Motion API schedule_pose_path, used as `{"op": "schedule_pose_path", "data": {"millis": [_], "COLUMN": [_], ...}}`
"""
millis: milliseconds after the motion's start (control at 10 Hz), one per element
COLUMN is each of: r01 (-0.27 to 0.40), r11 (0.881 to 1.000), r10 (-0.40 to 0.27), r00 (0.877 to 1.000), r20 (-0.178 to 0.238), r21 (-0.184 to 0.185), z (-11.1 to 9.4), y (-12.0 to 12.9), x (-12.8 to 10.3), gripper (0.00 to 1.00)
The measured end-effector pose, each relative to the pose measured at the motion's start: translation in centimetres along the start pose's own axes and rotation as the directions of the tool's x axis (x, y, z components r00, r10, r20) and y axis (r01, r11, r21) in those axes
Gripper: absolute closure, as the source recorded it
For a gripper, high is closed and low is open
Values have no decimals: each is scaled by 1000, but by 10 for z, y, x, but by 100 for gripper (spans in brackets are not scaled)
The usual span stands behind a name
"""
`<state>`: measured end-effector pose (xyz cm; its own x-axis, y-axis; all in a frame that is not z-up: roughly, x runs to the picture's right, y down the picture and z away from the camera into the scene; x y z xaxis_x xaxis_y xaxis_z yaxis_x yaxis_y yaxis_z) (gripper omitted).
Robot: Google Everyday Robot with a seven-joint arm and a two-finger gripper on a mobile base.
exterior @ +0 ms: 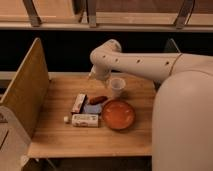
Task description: Place the pepper in the ceramic bowl
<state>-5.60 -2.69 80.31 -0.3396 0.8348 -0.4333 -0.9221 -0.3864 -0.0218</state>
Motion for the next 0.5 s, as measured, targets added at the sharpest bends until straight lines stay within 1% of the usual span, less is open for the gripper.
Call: {"op": "schedule_pose_path", "data": {"millis": [200, 300, 400, 500], "r01": [13, 8, 3, -3], "r11": [1000, 999, 999, 998], "r10": [-13, -7, -1, 5], "r00": [999, 999, 999, 999], "r20": [-31, -40, -39, -40], "r21": [21, 41, 54, 55], "z": [28, 44, 50, 50], "y": [5, 1, -3, -4], "x": [4, 2, 0, -1], "gripper": [35, 35, 35, 35]}}
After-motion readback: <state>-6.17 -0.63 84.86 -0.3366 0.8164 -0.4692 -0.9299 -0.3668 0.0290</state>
